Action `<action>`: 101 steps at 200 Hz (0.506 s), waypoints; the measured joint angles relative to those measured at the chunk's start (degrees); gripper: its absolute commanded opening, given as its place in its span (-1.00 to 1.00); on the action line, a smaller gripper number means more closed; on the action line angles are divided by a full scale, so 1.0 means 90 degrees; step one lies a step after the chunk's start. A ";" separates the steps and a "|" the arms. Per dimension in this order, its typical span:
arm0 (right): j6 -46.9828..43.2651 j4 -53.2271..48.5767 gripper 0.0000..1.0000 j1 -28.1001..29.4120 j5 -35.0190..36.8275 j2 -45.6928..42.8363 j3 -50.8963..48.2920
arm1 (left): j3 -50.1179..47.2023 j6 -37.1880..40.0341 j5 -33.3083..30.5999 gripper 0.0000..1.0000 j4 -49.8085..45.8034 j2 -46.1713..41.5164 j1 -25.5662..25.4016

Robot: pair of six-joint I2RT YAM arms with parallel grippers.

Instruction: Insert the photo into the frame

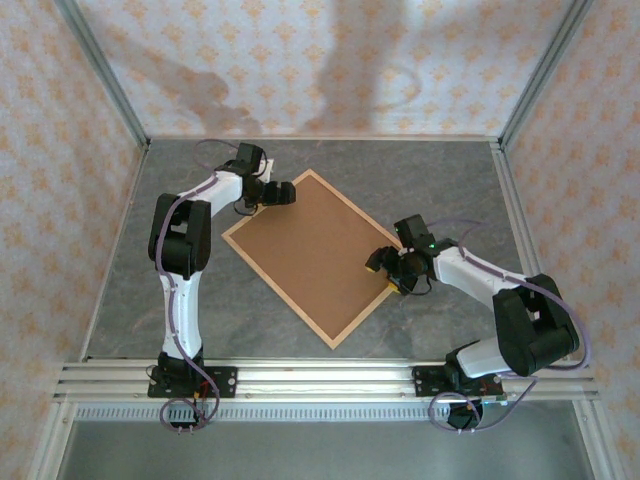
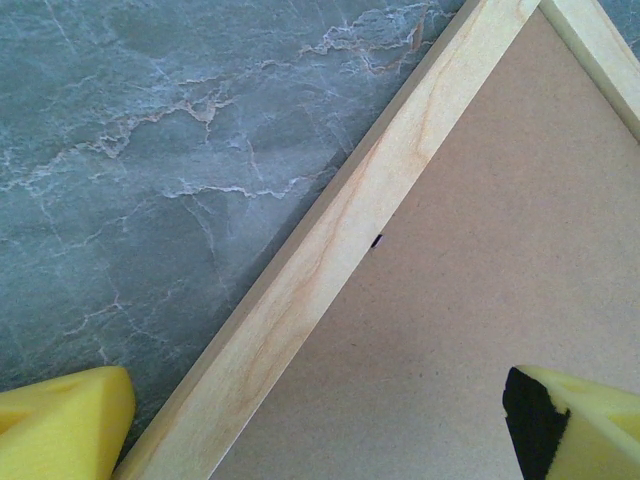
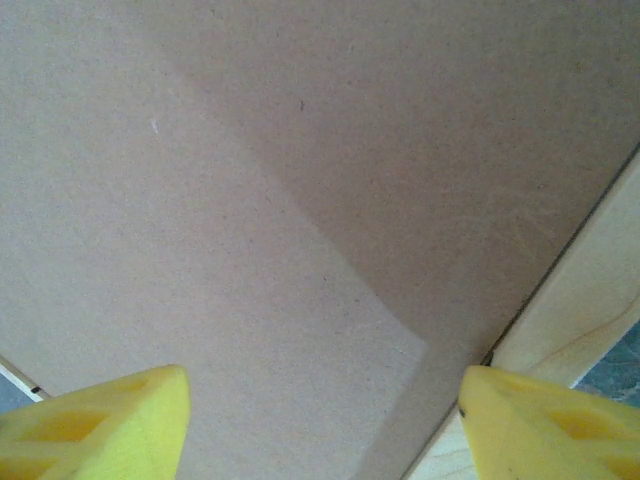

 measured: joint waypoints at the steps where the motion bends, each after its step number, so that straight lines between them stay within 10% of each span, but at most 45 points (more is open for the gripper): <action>1: -0.0005 -0.0002 0.46 0.0000 0.0000 0.0000 0.0000 | 0.0000 0.0000 0.0000 0.89 0.0000 0.0000 0.0000; 101: -0.2144 -0.0797 0.82 -0.0335 0.1498 0.0192 0.1817 | 0.0447 -0.0340 -0.1831 0.96 -0.0291 -0.0219 0.0002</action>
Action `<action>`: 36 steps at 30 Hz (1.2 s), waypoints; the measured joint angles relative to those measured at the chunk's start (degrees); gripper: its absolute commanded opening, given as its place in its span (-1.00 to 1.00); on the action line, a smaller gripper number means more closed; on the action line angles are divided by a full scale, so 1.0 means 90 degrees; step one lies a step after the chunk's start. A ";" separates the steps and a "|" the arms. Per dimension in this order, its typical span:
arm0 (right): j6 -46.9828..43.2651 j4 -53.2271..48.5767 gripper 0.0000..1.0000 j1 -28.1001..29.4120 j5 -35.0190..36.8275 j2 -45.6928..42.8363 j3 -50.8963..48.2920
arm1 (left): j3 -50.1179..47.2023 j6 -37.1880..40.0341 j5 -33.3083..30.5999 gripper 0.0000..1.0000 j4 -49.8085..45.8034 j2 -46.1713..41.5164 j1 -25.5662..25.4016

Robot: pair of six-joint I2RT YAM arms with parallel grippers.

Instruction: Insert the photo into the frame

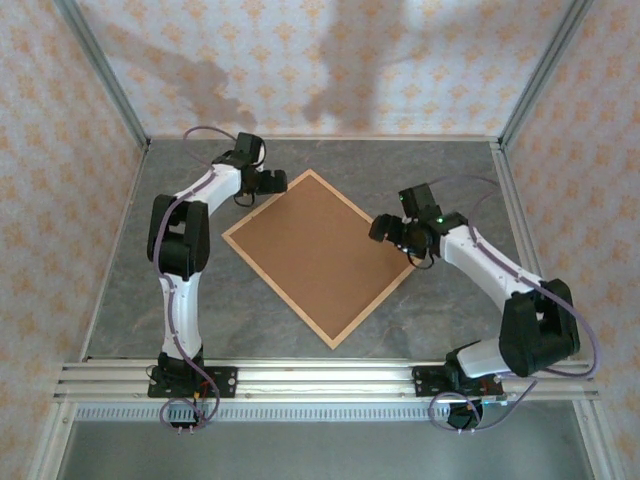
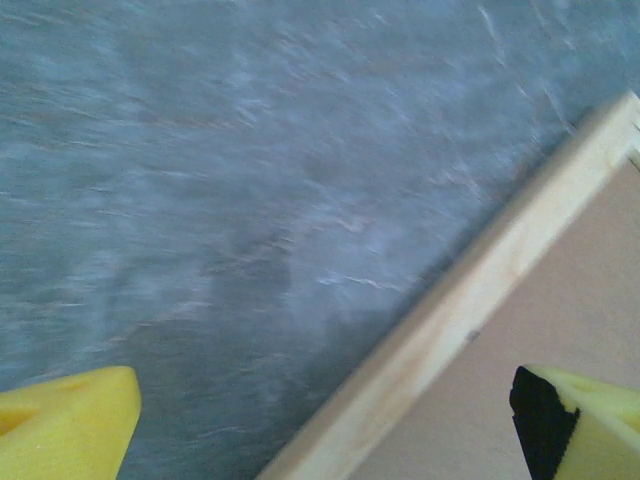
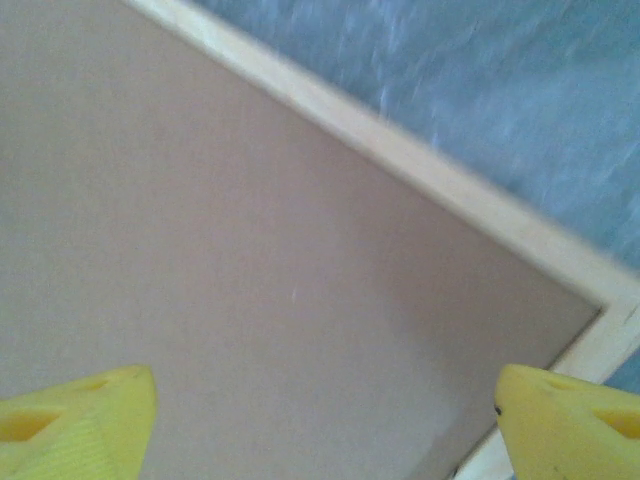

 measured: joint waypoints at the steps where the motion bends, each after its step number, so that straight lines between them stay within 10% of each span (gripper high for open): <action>1: -0.0100 0.0015 0.84 -0.0063 0.0032 0.0143 0.0090 | -0.0141 -0.0063 -0.0206 0.96 0.0027 -0.0158 0.0010; 15: -0.1552 -0.0158 0.89 -0.0389 -0.0500 0.3645 0.2795 | -0.5212 -0.2271 -0.0901 0.94 0.0860 -0.4354 -0.0488; 36: -0.1812 -0.0228 0.71 -0.0408 -0.1018 0.3779 0.2761 | -0.6220 -0.3529 0.0406 0.70 0.1843 -0.4165 -0.1343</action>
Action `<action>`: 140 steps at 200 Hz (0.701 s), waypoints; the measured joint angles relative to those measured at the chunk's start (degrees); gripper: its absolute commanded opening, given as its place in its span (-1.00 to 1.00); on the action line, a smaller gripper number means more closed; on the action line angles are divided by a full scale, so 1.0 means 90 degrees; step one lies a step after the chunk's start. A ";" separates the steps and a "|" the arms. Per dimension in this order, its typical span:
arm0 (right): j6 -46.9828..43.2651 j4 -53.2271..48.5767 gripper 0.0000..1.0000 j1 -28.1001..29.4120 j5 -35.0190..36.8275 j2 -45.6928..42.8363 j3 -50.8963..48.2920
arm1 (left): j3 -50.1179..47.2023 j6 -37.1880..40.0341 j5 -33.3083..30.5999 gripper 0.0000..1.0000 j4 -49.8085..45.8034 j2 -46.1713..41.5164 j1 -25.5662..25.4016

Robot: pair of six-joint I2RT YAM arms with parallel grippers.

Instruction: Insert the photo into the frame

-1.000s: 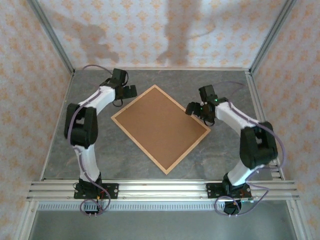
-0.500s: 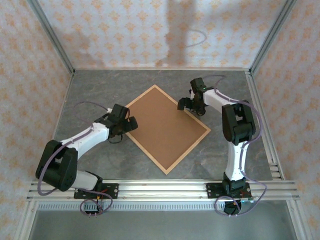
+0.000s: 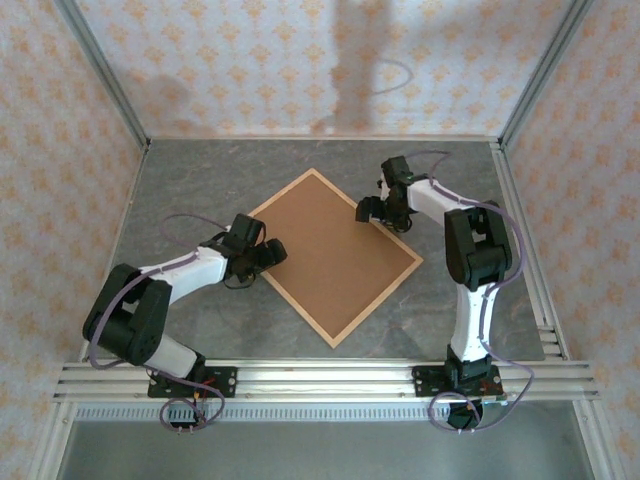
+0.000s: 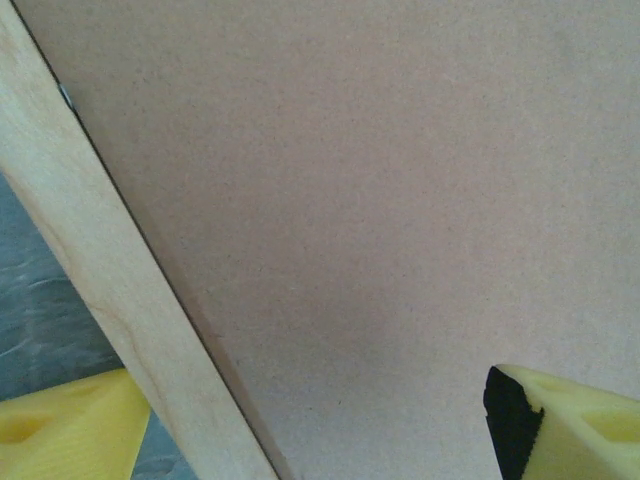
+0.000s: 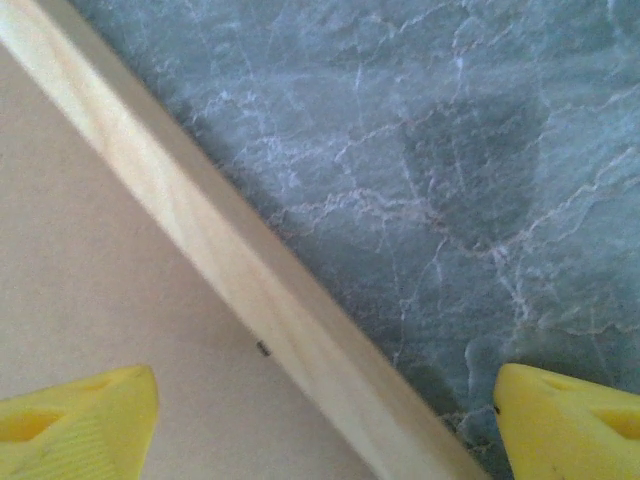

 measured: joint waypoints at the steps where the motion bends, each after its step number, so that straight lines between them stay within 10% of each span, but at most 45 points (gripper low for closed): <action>1: 0.0000 0.0000 0.71 0.0000 0.0000 0.0000 0.0000 | 0.0000 0.0000 0.0012 0.70 0.0012 0.0019 0.0000; 140: 0.0930 0.0158 0.51 -0.0070 -0.0704 -0.2239 -0.2973 | 0.1494 0.0136 0.0066 0.21 -0.1562 0.1302 0.0216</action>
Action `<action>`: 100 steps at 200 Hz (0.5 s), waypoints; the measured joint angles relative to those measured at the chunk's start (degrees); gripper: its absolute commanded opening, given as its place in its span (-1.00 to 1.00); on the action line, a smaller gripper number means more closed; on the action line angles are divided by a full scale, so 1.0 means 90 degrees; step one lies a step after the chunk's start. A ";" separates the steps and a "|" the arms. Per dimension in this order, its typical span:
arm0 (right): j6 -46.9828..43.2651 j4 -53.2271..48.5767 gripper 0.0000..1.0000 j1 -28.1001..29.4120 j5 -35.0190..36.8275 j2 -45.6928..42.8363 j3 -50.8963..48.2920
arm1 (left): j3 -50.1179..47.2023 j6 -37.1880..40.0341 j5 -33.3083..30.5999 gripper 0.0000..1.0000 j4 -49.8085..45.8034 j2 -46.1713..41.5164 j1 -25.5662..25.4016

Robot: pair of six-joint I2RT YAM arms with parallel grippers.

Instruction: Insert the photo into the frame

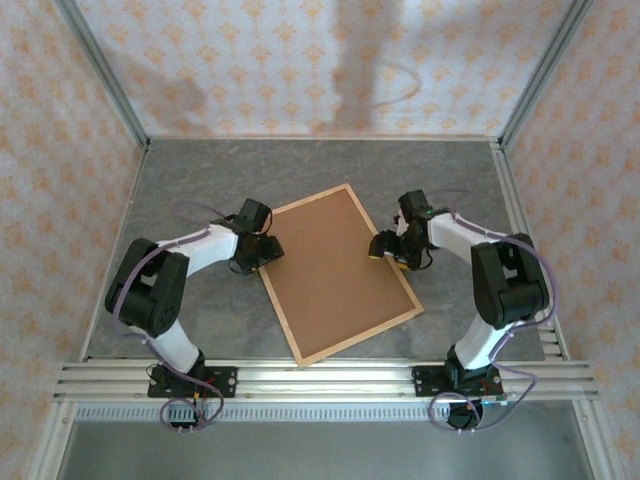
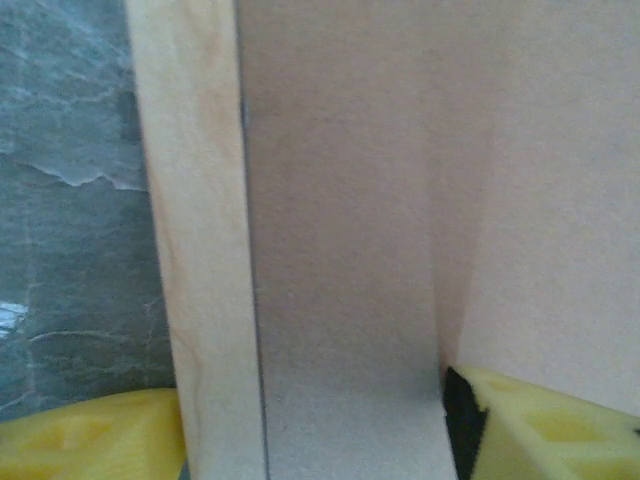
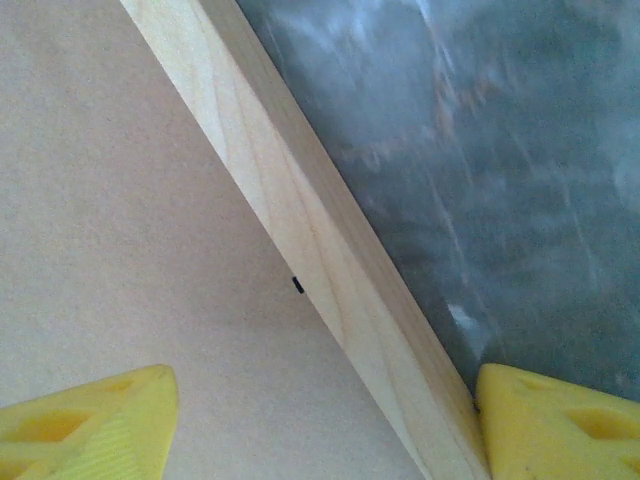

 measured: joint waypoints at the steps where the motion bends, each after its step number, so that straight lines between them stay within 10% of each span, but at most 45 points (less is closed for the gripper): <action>1: 0.0015 0.0002 0.51 0.0000 -0.0002 -0.0015 -0.0024 | 0.0019 0.0012 0.0005 0.20 -0.0022 0.0012 0.0002; 100: 0.0597 0.0092 0.50 -0.0024 0.0233 -0.0415 -0.0401 | 0.2008 0.1253 0.0316 -0.13 -0.0838 0.1406 0.0294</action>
